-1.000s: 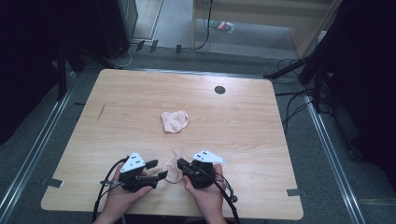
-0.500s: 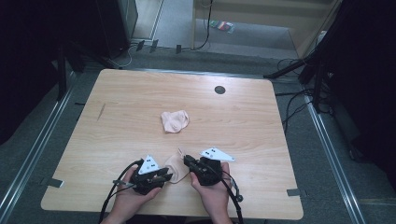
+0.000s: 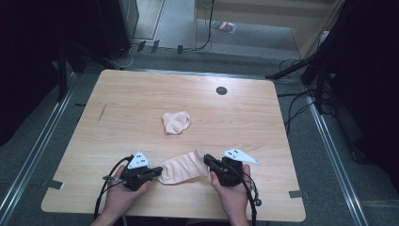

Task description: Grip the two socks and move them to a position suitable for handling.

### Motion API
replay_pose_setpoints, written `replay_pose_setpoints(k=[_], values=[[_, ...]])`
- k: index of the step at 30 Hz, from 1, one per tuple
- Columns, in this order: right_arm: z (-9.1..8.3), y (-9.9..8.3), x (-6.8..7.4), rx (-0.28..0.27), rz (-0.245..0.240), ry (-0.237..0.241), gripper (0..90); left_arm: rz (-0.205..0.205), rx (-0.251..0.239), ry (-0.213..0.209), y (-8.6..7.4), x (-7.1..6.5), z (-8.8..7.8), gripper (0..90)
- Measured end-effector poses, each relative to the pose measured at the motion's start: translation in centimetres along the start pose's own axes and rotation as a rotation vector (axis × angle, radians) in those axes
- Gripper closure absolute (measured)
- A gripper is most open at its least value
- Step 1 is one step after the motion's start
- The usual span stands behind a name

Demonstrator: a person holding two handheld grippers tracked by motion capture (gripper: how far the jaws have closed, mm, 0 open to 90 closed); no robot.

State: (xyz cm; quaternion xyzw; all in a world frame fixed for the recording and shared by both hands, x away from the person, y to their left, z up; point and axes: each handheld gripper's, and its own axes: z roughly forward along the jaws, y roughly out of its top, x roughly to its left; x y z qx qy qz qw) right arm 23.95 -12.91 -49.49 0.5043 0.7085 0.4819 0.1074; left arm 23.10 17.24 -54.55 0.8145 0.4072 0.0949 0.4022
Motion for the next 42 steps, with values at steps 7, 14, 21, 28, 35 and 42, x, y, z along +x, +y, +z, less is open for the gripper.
replay_pose_setpoints(k=[7,14,21,28,35,42], values=[[-0.5,-0.8,-1.3,0.025,0.043,0.009,86.5,0.021,-0.003,0.016,0.0,0.7,-1.1,90.0],[-0.2,-1.4,-2.0,0.062,0.054,-0.001,86.7,0.042,0.016,0.015,-0.2,1.3,-1.6,90.0],[0.9,-2.4,-3.1,0.114,0.077,-0.021,87.0,0.043,0.023,0.02,-0.4,1.5,-1.4,90.0],[1.3,-2.7,-3.1,0.136,0.065,-0.04,87.6,0.05,0.02,0.038,-0.4,1.5,-1.5,90.0],[1.7,-3.0,-2.9,0.136,0.054,-0.012,78.9,0.045,-0.031,-0.02,-0.8,1.7,-1.4,88.8],[1.4,-2.7,-2.7,0.093,0.034,0.002,53.5,-0.054,-0.211,-0.034,-0.9,2.9,-3.0,49.8]])
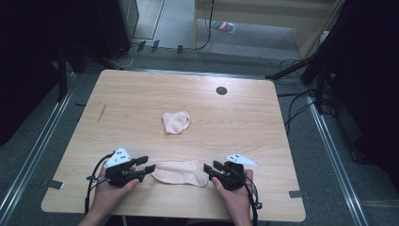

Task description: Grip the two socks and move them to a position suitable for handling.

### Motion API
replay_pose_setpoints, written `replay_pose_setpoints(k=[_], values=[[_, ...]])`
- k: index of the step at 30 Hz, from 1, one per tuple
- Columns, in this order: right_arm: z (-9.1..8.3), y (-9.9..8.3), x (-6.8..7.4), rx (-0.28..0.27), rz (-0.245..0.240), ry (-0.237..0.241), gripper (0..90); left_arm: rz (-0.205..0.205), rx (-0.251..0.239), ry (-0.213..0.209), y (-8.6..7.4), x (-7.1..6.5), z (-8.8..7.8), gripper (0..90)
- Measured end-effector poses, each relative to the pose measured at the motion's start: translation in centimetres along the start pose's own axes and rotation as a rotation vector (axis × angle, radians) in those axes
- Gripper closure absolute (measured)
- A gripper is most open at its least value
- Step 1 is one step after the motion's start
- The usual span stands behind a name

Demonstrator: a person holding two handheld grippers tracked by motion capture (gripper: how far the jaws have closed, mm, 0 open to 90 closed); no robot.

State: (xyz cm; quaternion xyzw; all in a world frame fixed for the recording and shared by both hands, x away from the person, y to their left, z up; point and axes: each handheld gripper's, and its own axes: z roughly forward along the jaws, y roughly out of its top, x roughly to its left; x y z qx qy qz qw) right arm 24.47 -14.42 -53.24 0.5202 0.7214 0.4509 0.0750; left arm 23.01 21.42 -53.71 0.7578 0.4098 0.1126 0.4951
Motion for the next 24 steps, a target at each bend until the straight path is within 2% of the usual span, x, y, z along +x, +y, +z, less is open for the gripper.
replay_pose_setpoints(k=[3,4,7,10,14,17,19,21,24], values=[[0.0,0.2,0.1,-0.008,-0.008,-0.01,52.9,-0.009,-0.028,0.02,0.0,0.5,-0.3,45.5],[0.0,0.2,0.2,-0.011,-0.014,-0.01,52.8,-0.005,-0.04,0.039,0.0,0.7,-0.4,43.6],[0.0,0.6,0.3,-0.02,-0.032,-0.022,52.1,-0.007,-0.075,0.067,0.0,1.3,-0.6,34.3],[0.0,1.1,0.4,-0.031,-0.034,-0.021,52.1,-0.007,-0.112,0.102,-0.2,2.3,-0.9,31.3],[0.1,2.1,0.9,-0.045,-0.053,-0.017,52.0,-0.063,-0.142,0.153,-0.2,3.7,-1.5,24.6],[0.3,2.8,1.0,-0.05,-0.071,-0.019,52.0,-0.128,-0.128,0.196,-0.2,4.8,-1.7,12.7],[0.3,3.3,1.1,-0.056,-0.079,-0.022,51.9,-0.146,-0.13,0.213,-0.4,5.4,-1.9,11.4],[0.4,3.9,1.2,-0.054,-0.084,-0.025,51.8,-0.17,-0.135,0.219,-0.5,5.8,-2.0,10.1],[0.6,4.6,1.3,-0.059,-0.088,-0.026,51.0,-0.184,-0.139,0.216,-0.7,5.9,-2.0,9.8]])
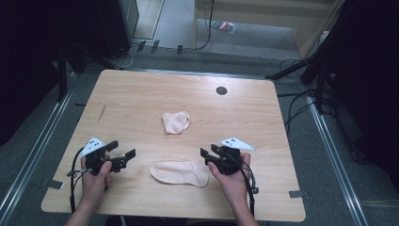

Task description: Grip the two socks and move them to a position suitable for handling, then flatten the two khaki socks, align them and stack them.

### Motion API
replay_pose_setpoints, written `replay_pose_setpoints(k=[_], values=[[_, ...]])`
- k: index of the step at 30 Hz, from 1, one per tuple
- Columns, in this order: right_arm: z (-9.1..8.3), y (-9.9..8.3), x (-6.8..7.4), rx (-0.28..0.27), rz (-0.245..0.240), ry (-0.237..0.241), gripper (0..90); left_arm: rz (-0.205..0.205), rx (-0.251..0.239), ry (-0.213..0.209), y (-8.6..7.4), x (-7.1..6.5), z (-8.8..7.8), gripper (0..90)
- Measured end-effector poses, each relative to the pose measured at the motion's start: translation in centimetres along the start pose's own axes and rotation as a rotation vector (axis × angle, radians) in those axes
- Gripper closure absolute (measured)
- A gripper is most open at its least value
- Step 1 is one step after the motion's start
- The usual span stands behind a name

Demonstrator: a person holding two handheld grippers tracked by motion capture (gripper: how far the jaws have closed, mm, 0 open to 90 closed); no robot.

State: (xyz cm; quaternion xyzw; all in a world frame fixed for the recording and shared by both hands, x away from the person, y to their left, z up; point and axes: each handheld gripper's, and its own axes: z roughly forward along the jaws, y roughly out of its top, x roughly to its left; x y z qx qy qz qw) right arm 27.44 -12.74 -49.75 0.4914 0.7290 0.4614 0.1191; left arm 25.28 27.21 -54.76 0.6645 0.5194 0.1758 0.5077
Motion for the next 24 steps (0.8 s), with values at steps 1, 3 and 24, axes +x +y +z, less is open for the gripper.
replay_pose_setpoints(k=[1,3,24], values=[[0.2,0.4,0.0,0.0,-0.006,-0.002,50.4,0.004,0.006,-0.001,-0.1,0.0,0.1,9.8],[0.5,0.9,0.1,-0.004,-0.018,0.0,50.2,0.012,0.015,0.004,-0.1,-0.1,0.3,9.8],[6.7,6.2,1.7,0.029,-0.098,-0.001,63.9,0.043,0.037,0.004,-0.2,-0.6,0.8,10.0]])
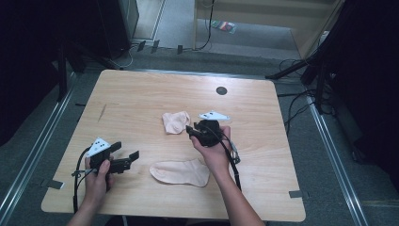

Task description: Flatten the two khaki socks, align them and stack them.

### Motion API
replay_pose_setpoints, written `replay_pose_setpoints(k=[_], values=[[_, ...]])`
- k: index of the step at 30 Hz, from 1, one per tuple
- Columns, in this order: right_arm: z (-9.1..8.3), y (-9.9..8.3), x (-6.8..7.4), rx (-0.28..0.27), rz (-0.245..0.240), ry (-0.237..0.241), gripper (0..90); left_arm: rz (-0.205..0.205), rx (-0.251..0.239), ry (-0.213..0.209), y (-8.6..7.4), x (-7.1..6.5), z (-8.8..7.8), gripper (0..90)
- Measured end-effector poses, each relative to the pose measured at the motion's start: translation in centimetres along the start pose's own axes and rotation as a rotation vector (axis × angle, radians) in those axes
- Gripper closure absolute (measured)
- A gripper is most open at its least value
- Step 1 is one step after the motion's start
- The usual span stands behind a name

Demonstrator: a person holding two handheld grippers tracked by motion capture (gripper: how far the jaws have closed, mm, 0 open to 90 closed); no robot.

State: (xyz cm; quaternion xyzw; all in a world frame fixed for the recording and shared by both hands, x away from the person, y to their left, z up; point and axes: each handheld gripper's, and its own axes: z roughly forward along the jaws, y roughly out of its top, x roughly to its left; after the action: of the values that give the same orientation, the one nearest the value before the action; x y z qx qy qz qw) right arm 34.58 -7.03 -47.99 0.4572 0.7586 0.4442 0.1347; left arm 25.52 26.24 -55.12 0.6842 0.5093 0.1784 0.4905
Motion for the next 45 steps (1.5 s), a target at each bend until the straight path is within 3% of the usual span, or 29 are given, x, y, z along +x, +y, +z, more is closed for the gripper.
replay_pose_setpoints(k=[5,7,15,22,26,31,38,45], values=[[2.3,0.9,-0.3,0.029,-0.016,-0.008,70.3,-0.001,0.002,0.001,0.0,0.0,0.1,10.0],[3.3,1.2,-0.4,0.044,-0.001,-0.002,71.7,-0.003,0.002,-0.001,0.0,0.0,0.1,10.0],[7.2,1.9,-0.1,0.086,-0.037,0.029,68.9,-0.01,0.001,-0.006,0.0,0.1,0.1,10.0],[9.9,2.3,0.1,0.115,-0.086,-0.024,65.7,-0.009,0.0,-0.015,0.1,0.1,0.0,13.0],[10.9,2.4,-0.2,0.124,-0.077,-0.055,62.3,-0.012,-0.001,-0.01,0.1,0.2,0.0,12.9],[11.9,2.1,-0.2,0.153,-0.109,-0.073,62.3,-0.015,-0.005,-0.007,0.1,0.2,0.0,12.1],[12.0,1.7,0.7,0.174,-0.185,-0.129,82.7,-0.019,-0.005,-0.005,0.1,0.3,0.0,11.5],[10.6,2.9,1.9,0.127,-0.173,-0.094,88.9,-0.025,-0.007,-0.006,0.1,0.3,0.0,11.5]])
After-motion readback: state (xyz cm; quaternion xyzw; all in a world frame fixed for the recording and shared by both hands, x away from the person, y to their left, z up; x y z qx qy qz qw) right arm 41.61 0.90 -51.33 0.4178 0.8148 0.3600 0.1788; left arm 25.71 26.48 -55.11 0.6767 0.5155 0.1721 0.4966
